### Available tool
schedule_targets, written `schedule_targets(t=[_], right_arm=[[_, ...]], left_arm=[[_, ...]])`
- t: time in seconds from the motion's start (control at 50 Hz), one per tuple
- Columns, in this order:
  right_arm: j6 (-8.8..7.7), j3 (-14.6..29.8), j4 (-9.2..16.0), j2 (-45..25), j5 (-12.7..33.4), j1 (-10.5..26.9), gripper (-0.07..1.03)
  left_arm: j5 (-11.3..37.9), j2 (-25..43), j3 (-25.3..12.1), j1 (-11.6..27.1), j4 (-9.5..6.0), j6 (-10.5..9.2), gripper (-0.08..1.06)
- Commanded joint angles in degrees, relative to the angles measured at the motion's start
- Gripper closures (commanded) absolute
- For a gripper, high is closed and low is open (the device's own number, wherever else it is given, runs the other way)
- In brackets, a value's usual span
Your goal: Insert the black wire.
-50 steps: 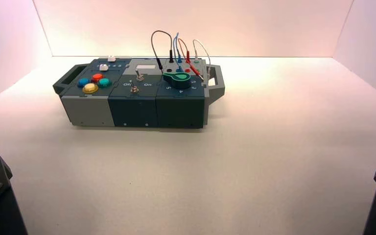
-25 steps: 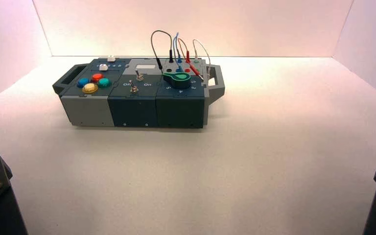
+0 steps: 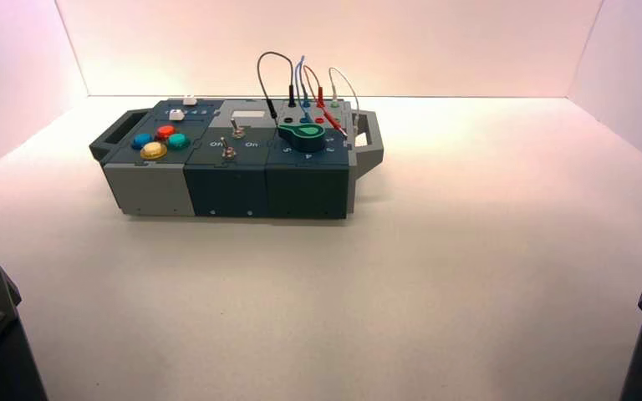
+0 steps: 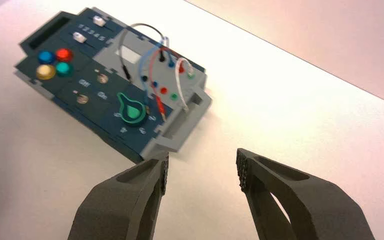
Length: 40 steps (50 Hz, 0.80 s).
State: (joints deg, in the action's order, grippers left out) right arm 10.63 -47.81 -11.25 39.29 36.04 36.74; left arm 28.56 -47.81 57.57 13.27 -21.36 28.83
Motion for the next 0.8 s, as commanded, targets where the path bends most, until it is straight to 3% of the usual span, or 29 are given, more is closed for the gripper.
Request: schedule_targets(t=[0.02,0.3,0.58,0.8], right_arm=[[-2.55,5.2,1.6,-3.6,2.5,0.5,0.26],[-11.60,11.5,2.3,-11.4,5.5,0.6,0.26],[-13.71,14.5,2.3,-17.5,3.1,1.5,0.26],[-14.24,17.2,2.3,-23.4,-0.8,5.4,0.26]], left_arm=[[1.2,1.0,-2.4,1.0,-0.09,0.44,0.51],[1.4,1.4,-1.8,1.0,-0.26,1.14,0.44],[-0.1,3.4,-1.1,1.0,-0.18,1.14,0.44],[-0.4,4.1,-1.0,1.0,-0.26,1.05,0.44]])
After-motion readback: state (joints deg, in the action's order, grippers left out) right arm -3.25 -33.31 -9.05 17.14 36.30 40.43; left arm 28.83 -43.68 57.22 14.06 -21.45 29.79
